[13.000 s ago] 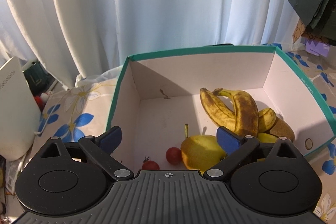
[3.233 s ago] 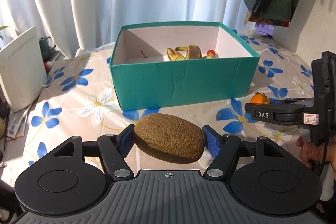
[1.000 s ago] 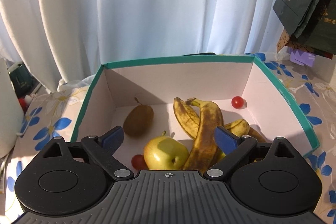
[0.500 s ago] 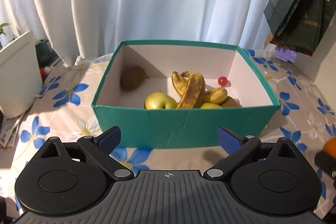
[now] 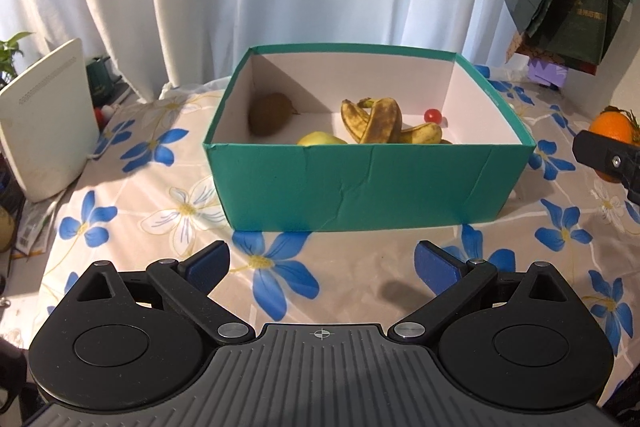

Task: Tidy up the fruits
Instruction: 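Carry the mandarin into the teal box and open the right gripper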

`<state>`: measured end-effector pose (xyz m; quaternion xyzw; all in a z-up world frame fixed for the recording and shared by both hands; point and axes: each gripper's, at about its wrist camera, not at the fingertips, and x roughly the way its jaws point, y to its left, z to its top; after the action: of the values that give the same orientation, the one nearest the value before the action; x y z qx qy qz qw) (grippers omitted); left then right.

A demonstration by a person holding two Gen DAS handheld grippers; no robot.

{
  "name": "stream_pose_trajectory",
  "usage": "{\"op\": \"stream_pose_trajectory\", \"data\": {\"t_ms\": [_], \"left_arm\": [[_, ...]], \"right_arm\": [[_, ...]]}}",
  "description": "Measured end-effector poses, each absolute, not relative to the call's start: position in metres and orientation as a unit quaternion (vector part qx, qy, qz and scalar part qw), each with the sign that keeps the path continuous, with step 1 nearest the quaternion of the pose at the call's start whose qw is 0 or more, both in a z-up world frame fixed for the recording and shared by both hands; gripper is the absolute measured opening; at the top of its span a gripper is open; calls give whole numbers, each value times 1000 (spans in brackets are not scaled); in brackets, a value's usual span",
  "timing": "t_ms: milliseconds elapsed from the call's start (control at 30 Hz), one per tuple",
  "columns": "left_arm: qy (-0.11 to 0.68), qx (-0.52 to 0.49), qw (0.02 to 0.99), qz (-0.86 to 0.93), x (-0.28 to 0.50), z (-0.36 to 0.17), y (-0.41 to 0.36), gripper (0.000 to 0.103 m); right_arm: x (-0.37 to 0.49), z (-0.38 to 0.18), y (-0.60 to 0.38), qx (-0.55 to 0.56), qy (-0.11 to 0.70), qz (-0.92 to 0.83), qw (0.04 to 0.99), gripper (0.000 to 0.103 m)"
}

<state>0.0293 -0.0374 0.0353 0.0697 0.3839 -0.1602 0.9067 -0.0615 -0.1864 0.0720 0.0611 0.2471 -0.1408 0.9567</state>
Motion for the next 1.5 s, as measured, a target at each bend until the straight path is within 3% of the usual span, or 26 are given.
{"op": "stream_pose_trajectory", "data": {"t_ms": [500,1100,1500], "left_arm": [[396,65,903,-155,28,30,-34,101],[414,64,898,-137,32,23,-24,101],[417,62,897,-135,34,22,-23,101]], "right_arm": [[-8,74,-199,46,243,-137,959,41],[69,17,-223,63,311,-134,939,41],[82,7,-214,43,321,-118,939,41]]}}
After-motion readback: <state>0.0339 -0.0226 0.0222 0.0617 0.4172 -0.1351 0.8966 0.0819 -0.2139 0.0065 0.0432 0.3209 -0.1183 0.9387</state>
